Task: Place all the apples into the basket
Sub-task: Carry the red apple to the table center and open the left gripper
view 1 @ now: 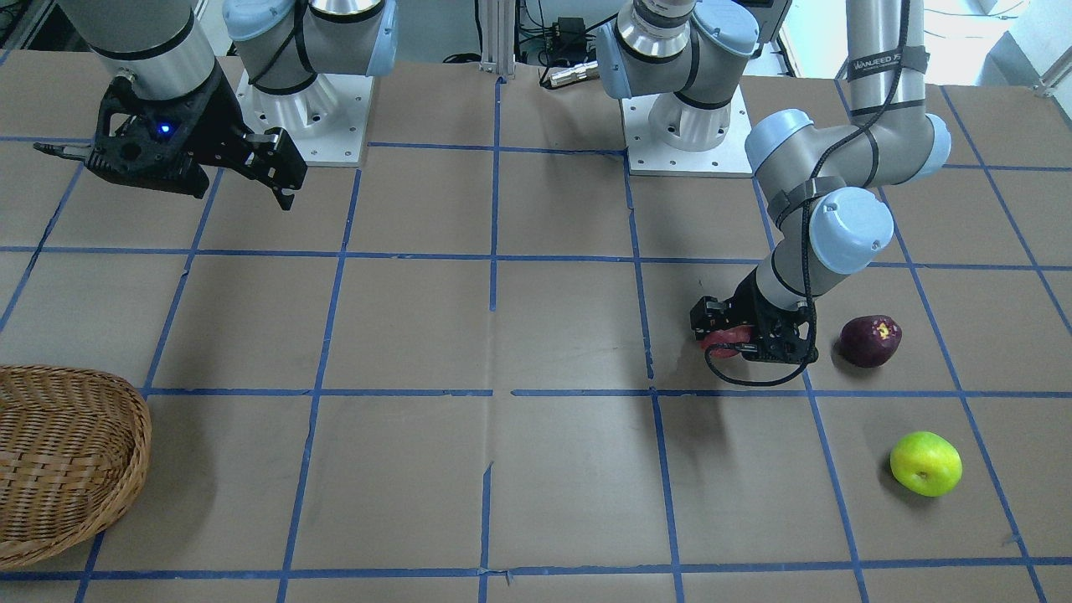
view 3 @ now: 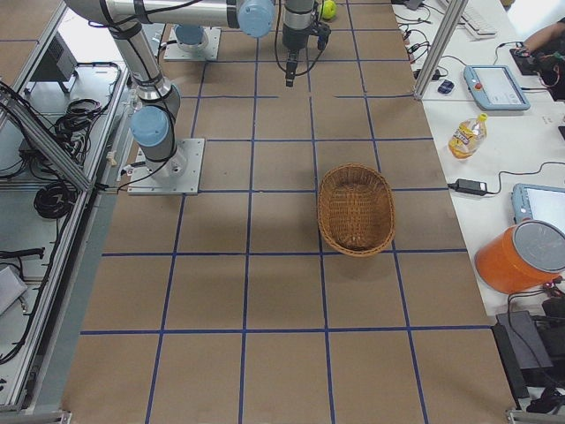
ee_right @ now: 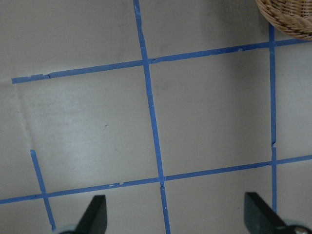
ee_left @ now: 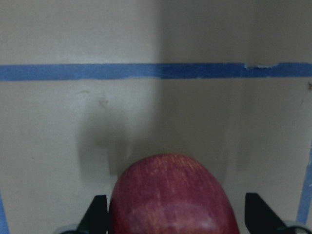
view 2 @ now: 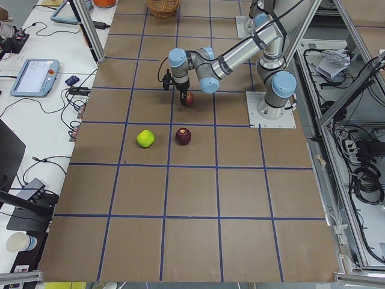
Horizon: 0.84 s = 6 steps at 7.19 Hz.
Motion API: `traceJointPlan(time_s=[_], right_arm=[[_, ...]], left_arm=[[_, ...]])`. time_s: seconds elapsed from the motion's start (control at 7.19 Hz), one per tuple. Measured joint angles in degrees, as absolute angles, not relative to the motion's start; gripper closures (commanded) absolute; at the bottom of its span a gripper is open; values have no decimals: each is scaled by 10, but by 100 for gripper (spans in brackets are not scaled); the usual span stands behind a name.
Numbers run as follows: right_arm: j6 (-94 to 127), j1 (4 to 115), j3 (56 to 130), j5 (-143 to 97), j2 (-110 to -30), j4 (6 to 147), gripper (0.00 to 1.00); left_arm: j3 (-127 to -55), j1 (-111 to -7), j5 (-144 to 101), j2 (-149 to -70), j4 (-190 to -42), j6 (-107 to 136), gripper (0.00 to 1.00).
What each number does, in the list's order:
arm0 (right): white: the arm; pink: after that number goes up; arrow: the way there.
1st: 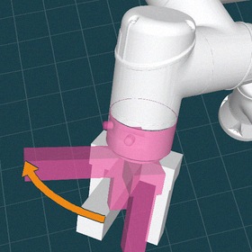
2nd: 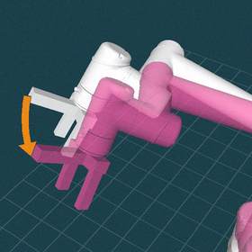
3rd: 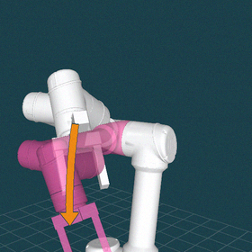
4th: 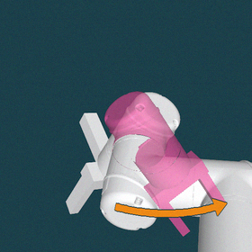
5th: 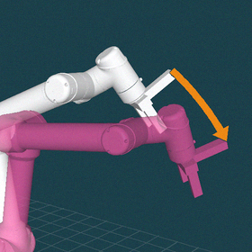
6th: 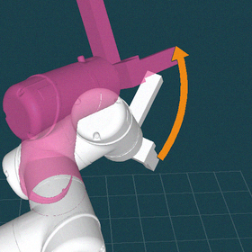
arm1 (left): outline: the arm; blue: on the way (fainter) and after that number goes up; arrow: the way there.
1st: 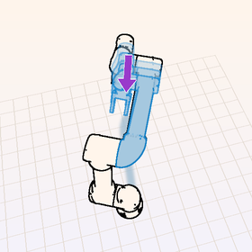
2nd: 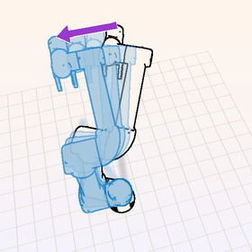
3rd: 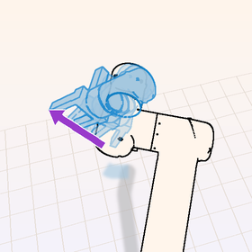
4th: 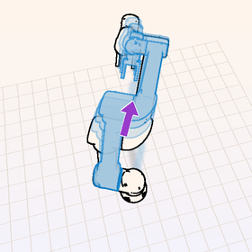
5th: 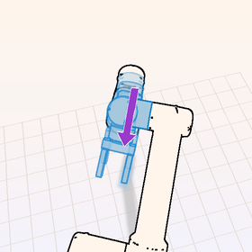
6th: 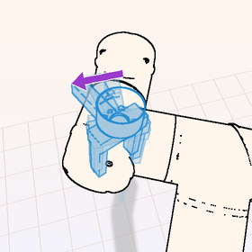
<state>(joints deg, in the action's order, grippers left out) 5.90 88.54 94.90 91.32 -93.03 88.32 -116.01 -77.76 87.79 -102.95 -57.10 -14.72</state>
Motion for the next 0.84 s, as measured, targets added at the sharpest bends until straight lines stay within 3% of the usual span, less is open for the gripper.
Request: traceJointPlan(time_s=[0.56,0.84], right_arm=[[59,885,951,913,-930,884,0],[60,885,955,913,-931,885,0]], left_arm=[[-1009,-961,795,-1101,-602,52,90],[-983,-1047,784,-1160,-542,157,90]])
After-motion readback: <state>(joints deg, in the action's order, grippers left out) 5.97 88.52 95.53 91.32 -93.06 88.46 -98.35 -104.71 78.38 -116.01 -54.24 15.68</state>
